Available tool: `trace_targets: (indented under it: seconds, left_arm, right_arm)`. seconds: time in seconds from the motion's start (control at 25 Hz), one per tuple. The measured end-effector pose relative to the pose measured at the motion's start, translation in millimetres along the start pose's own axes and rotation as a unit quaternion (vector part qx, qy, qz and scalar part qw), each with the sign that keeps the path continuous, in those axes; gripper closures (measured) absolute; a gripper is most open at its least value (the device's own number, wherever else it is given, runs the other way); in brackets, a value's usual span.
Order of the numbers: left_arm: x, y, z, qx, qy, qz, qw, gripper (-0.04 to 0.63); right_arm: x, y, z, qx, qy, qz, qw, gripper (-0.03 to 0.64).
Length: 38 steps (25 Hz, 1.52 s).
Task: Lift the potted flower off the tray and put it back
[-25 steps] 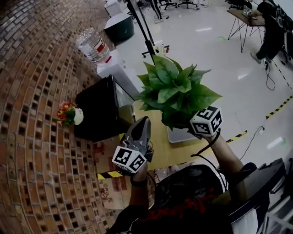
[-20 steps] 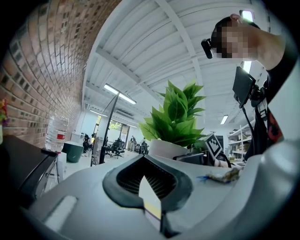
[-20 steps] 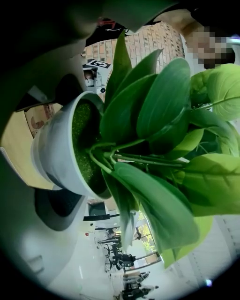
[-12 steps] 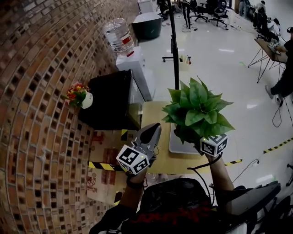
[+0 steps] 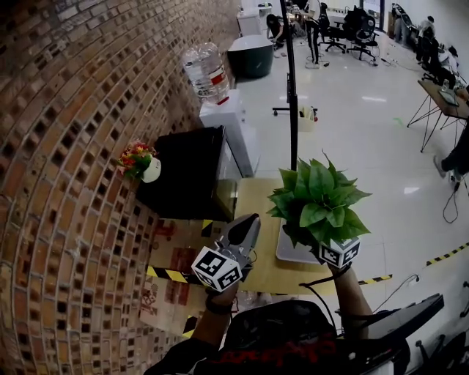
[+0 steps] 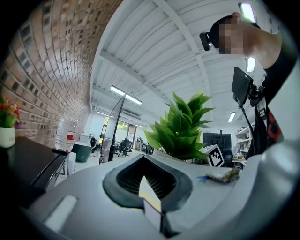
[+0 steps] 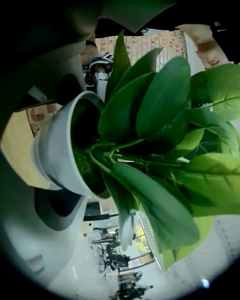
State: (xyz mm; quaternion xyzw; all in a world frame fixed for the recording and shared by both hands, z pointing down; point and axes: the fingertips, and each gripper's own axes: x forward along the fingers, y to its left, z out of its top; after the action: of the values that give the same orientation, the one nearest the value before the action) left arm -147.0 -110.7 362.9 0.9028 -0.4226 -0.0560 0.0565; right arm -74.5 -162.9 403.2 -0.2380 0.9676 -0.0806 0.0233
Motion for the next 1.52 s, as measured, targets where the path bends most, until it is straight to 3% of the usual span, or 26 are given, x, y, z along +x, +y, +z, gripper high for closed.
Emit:
trace_targets:
  seconds: [0.36,0.56,0.84,1.24,1.52]
  left_arm:
    - [-6.4,2.9,0.1,-0.018,-0.008,0.014,0.9997,0.595]
    - [-7.5,0.3,-2.8,0.006,-0.003,0.026,0.9996,0.595]
    - [-11.1,-1.4,-13.7,0.008,0.009,0.028,0.9995,0.595]
    - [-14.4,-2.8,-34.9,-0.013,0.022,0.05,0.9984,0.595]
    - [-17.4,-11.2,-57.2,-0.025,0.035,0.044,0.9981,0.595]
  right_arm:
    - [-8.0,-7.6,-37.9,-0.025,0.011,-0.006,1.0,0.098]
    - [-13.3,-15.1,-57.9,-0.018,0.016,-0.008,1.0,0.098]
    - [-19.2,-23.7,-87.1,-0.011,0.029,-0.02,0.999,0.098]
    - [-20.8,-29.8,-114.0,-0.005,0.043,-0.03,0.999,0.097]
    - [-12.5,-21.0,-146.8,-0.039,0.067,-0.031,0.997,0.097]
